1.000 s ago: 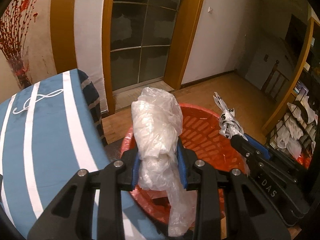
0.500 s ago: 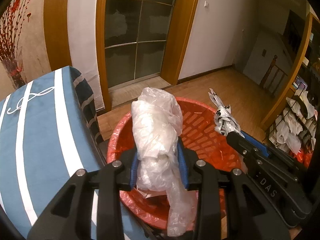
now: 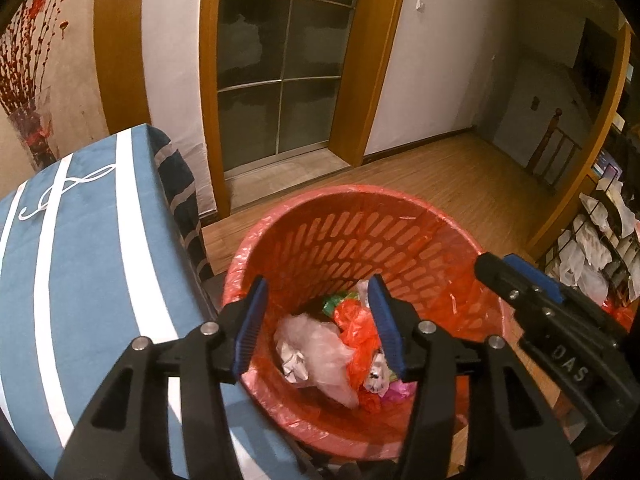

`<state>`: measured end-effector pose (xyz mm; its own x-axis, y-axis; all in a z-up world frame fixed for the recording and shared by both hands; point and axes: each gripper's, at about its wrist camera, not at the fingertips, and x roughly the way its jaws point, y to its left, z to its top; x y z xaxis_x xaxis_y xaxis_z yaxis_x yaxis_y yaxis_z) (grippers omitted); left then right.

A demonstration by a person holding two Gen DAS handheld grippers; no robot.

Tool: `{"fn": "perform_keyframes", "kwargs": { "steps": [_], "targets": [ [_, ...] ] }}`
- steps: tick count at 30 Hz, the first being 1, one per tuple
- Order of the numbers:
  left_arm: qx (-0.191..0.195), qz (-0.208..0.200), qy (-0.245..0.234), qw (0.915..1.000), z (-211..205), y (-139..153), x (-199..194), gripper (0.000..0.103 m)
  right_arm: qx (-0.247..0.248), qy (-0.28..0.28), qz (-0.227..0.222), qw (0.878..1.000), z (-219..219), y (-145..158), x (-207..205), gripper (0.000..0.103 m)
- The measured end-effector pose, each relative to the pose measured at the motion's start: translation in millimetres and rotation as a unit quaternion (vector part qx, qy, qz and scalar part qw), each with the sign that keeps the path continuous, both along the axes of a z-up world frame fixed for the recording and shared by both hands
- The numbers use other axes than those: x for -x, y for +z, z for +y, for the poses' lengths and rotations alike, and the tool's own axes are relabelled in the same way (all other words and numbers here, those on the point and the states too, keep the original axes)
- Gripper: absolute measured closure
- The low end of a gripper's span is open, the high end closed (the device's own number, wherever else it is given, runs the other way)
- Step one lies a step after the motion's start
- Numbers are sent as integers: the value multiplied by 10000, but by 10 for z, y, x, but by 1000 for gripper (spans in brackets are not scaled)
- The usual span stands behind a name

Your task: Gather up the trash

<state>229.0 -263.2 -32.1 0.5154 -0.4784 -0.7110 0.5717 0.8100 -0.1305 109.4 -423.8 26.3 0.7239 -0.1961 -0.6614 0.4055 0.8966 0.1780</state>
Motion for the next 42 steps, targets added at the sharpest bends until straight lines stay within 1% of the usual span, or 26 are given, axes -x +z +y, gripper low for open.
{"fn": "perform_keyframes", "kwargs": {
  "steps": [2,4,9,14,18,22,26,30,32,36,39,42],
  "targets": [
    [-4,-2,56,10000,51,6,3,49,28,-15,-15,10000,7,18,12,55],
    [-12,-22,106,9999,89,25,22,48,49,-19,-42,10000,10,48,42,52],
    [-12,-80,263,9996,272,95,97,46,116,24,-123,9999,102,155,138,48],
    [59,-198,438,9988,543,254,244,44,222,103,-244,9994,235,303,274,43],
    [133,-374,626,9973,814,406,414,37,349,103,-405,9985,359,449,430,30],
    [238,-481,860,9949,1089,519,558,29,399,43,-553,9977,444,559,590,10],
    [311,-687,1132,9907,1381,629,763,17,529,-33,-635,9966,553,639,718,3],
    [315,-884,1364,9862,1649,706,944,7,885,-181,-622,9940,703,687,856,3],
    [313,-991,1492,9833,1758,744,1027,4,1143,-271,-649,9909,802,704,938,3],
    [297,-1292,1748,9756,1967,812,1257,4,1558,-391,-789,9839,993,717,1102,3],
    [219,-1492,1933,9695,2072,828,1426,4,1744,-491,-911,9792,1104,720,1225,3],
    [183,-1579,2081,9651,2165,803,1580,4,1879,-449,-945,9766,1225,710,1320,3]
  ]
}}
